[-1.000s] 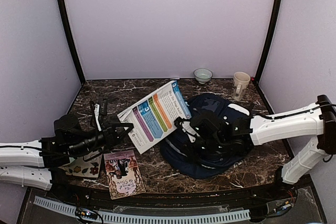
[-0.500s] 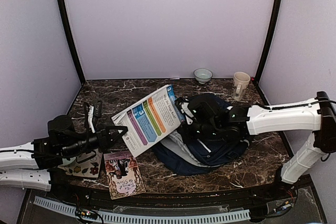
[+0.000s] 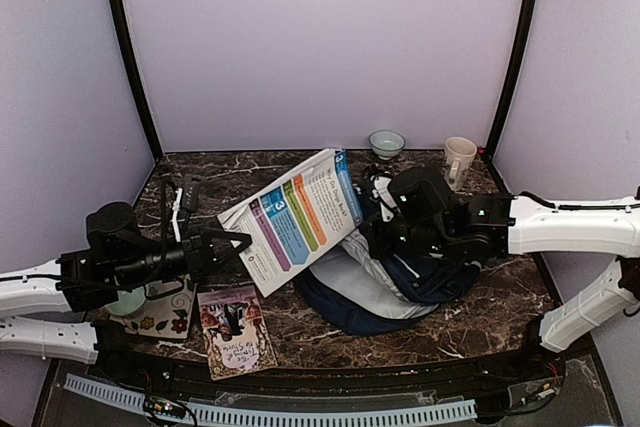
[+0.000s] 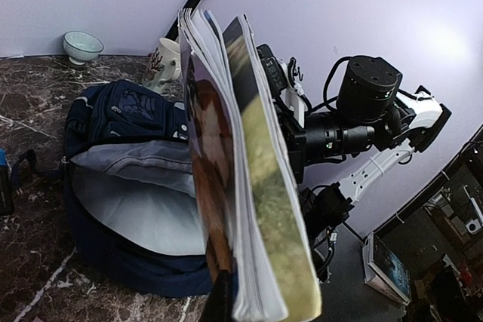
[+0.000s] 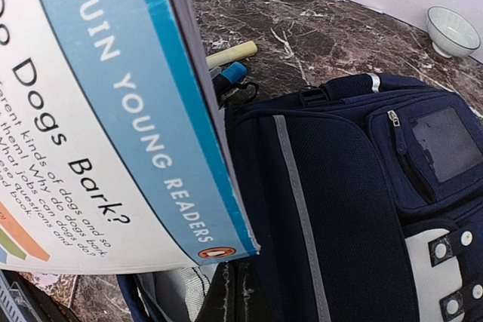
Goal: Pack the student bag
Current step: Pick up the largest pocket of the bag from the student bag, then place the book in the largest pocket of the bag.
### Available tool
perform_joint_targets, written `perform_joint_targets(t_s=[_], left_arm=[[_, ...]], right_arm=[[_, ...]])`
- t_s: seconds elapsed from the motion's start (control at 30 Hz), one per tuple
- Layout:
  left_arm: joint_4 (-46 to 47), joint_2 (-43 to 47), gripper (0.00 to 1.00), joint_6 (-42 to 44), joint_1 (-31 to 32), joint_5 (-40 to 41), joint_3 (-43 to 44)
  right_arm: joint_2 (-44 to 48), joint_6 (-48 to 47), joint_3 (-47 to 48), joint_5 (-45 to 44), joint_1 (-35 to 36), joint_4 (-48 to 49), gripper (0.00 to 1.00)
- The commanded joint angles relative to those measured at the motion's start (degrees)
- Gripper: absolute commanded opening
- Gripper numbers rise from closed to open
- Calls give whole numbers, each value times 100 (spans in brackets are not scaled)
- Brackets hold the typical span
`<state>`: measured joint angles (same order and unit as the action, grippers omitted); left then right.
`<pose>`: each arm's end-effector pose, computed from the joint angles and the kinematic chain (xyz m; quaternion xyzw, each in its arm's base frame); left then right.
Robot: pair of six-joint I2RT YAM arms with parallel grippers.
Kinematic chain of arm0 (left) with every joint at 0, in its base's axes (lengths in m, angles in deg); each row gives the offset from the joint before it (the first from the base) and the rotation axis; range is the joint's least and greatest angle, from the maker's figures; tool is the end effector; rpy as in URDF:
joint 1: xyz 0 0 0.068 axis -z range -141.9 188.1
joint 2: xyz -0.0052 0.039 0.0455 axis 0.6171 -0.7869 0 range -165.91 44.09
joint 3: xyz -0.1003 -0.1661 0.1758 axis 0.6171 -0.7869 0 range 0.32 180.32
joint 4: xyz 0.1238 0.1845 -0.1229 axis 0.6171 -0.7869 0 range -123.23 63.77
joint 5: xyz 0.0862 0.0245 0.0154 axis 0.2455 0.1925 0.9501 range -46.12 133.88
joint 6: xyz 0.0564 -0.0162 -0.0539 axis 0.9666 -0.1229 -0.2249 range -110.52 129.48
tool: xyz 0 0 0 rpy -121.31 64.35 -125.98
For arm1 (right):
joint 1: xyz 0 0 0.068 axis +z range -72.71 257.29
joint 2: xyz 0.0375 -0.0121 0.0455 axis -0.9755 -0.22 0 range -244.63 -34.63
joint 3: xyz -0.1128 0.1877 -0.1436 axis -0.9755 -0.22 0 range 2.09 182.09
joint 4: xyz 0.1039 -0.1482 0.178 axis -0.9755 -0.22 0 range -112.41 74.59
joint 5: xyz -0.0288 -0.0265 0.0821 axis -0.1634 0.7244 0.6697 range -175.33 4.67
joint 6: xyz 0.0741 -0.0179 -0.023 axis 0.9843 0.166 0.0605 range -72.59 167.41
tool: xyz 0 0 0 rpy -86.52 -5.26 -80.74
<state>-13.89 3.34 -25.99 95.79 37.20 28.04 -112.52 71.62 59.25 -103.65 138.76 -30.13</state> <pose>0.1082 -0.1861 0.2818 0.1770 0.6890 -0.5381 0.4521 0.1733 0.2737 0.2521 -0.2111 0.8548 0.2039 0.4280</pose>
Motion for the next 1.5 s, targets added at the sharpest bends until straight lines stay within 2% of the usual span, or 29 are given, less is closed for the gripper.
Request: perform_joint_targets(t_s=[0.0, 0.37, 0.47, 0.63, 0.93, 1.1, 1.2, 1.47], left_arm=[[-372, -358, 0, -160, 58, -920, 169], [-510, -1507, 0, -129, 58, -1442, 436], [-670, -1337, 0, -33, 58, -1384, 422], [-585, -566, 0, -22, 58, -1241, 205], [-859, -290, 0, 85, 58, -1375, 208], [-833, -521, 0, 56, 58, -1081, 173], [-691, -702, 0, -51, 58, -822, 139], [944, -1173, 0, -1005, 45, -540, -425]], right_arm=[[307, -170, 453, -599, -127, 540, 0], [391, -353, 847, -528, -127, 384, 0], [412, -482, 1072, -872, -134, 300, 0], [355, -591, 1217, -1418, -308, 213, 0], [129, -717, 1623, -1183, -583, 187, 0], [116, -723, 1815, -757, -584, 245, 0], [166, -751, 1743, -372, -584, 392, 0], [370, -810, 1078, 554, -567, 944, 0]])
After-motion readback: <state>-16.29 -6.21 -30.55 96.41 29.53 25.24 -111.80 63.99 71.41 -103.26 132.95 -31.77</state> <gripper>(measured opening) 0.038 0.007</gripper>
